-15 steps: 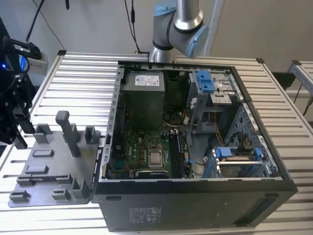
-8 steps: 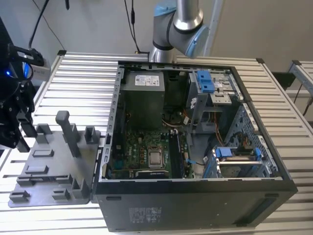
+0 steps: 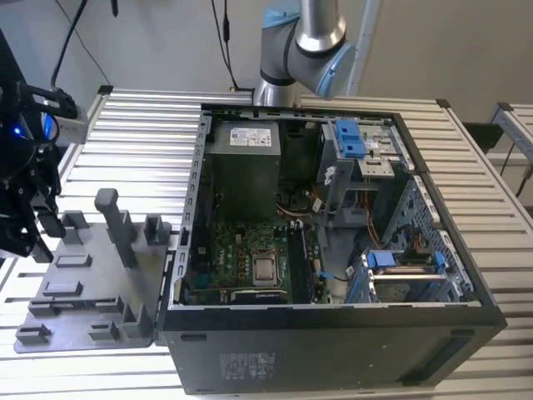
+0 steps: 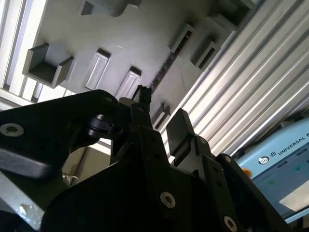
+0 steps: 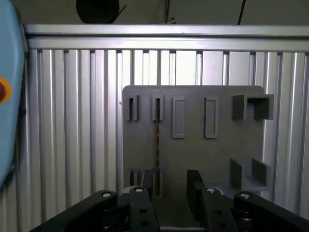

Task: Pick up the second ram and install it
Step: 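Pick up the second ram and move it above second insertion slot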

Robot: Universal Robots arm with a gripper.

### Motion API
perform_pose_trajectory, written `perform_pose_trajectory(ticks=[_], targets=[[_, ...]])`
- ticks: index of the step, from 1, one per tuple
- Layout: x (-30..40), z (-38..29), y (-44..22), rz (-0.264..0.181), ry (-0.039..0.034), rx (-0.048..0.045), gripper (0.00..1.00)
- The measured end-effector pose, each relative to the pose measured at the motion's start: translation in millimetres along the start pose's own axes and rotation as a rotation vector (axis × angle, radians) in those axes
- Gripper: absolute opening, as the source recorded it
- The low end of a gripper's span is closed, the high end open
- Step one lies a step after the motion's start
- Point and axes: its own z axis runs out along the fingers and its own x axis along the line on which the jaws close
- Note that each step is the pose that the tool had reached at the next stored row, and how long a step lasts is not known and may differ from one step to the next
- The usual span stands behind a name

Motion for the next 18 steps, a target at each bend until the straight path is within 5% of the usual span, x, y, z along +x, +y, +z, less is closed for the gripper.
perform_pose_trajectory(ticks=[6,18], targets=[[-0.1,3.8,0.5,0.000,-0.0001,0.0003,0.42],[-0.2,23.6,4.3,0.000,-0.0001,0.0087,0.42]])
